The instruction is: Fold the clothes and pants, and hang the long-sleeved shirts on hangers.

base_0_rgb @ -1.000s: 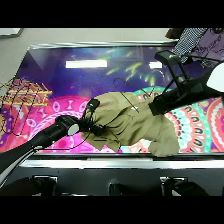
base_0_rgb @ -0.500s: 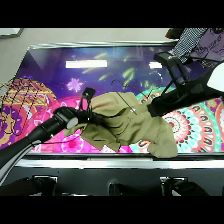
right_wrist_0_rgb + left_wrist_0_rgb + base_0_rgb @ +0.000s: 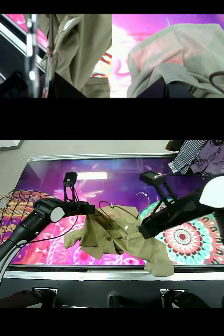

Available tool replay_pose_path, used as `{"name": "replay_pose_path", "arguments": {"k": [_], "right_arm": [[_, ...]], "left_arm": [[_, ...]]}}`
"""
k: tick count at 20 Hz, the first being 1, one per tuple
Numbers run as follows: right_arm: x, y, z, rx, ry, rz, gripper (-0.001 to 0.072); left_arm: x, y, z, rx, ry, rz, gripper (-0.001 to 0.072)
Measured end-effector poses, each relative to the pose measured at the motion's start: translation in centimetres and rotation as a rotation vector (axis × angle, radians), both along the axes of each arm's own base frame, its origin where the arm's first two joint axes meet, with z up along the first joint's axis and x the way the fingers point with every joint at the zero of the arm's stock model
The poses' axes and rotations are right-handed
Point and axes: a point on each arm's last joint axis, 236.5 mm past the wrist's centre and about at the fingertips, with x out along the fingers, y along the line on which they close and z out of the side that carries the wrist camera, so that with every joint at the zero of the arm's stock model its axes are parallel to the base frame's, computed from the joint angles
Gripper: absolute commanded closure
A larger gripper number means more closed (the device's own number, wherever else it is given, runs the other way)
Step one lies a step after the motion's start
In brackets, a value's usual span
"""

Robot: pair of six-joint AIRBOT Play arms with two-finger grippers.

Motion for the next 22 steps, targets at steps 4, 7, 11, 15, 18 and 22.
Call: {"name": "replay_pose_path", "arguments": {"k": [4,7,11,15,18,22], "right_arm": [[-0.8,0.1,-0.2,-0.011,0.019,0.027,0.0691],[-1.2,0.3,-0.2,-0.008,0.032,0.043,0.0691],[-1.1,0.5,-0.8,-0.015,0.059,0.052,0.0691],[-0.2,0.9,-2.4,-0.035,0.099,0.052,0.0691],[1.0,1.3,-3.6,-0.042,0.112,0.051,0.0691],[3.2,2.3,-5.7,-0.043,0.117,0.05,0.0691]], "left_arm": [[0.4,0.1,1.0,-0.014,-0.01,0.008,0.0688],[0.6,0.1,1.7,-0.02,-0.019,0.01,0.0688],[0.8,-0.1,2.5,-0.031,-0.03,0.01,0.0689],[1.1,-0.5,4.4,-0.058,-0.052,0.01,0.0688],[1.3,-0.7,5.8,-0.069,-0.07,0.009,0.0688],[0.9,-0.7,7.7,-0.07,-0.08,-0.001,0.0689]]}}
